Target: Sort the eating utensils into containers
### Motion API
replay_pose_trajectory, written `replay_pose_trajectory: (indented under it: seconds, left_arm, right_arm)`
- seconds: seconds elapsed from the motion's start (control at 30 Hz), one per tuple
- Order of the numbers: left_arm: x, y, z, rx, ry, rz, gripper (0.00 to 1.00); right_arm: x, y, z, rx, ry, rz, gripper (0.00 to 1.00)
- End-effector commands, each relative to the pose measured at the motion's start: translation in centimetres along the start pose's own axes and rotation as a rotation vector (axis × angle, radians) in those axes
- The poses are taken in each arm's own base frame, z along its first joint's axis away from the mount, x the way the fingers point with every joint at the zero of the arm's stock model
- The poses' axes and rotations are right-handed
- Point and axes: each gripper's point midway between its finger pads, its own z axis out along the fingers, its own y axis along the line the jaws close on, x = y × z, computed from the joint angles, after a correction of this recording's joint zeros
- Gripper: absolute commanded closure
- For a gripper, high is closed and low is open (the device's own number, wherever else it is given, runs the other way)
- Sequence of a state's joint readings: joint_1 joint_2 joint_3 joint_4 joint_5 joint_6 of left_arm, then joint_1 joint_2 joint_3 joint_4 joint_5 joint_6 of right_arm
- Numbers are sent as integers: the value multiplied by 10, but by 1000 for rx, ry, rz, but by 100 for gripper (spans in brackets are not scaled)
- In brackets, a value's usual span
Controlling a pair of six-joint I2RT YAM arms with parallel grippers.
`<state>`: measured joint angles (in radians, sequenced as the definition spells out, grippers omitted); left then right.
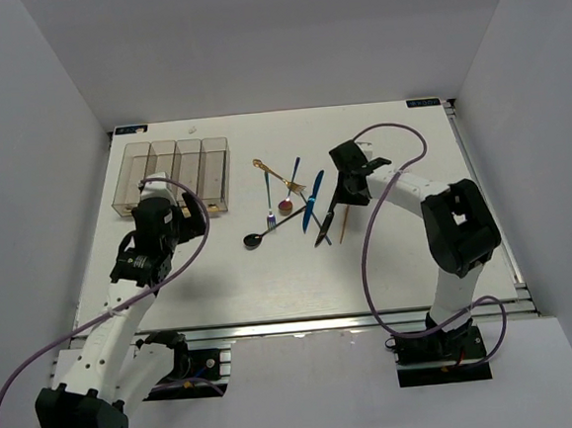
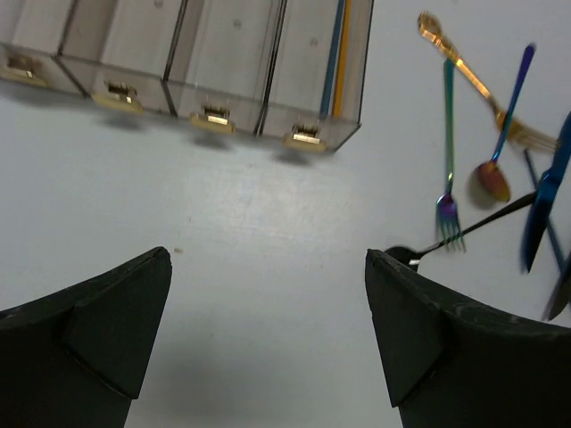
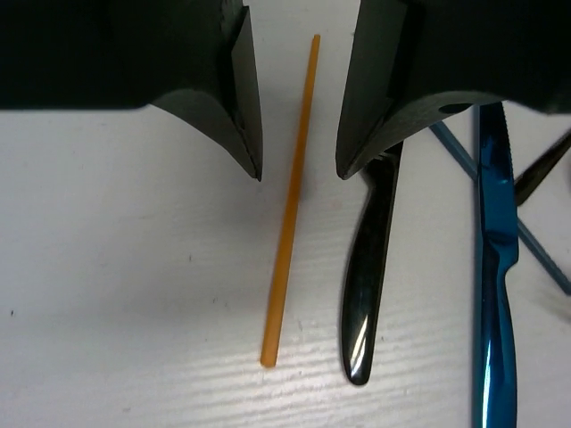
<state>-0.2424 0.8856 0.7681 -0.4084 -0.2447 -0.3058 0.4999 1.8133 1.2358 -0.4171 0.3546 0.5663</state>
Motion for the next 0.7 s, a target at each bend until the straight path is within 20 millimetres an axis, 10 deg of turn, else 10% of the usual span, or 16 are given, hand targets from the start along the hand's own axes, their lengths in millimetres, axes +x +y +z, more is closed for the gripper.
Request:
replay_pose_trajectory:
  seconds: [0.0,0.23,0.37,0.67]
  left_arm:
    - [4,-5,-7,43,-1,-13,2]
    - [5,-9,-8,68,-3,-21,2]
    - [7,-11,-8,79,12,-24,2]
    - [-1,-63,-13,325,40,-168,2]
  right_arm:
    - [-17,-4,10,34,-13,6,56]
    - [-2,-15,45,78,74,6,64]
    - [11,-25,54,100,122,5,84]
    - [3,-34,28,45,99,27,100]
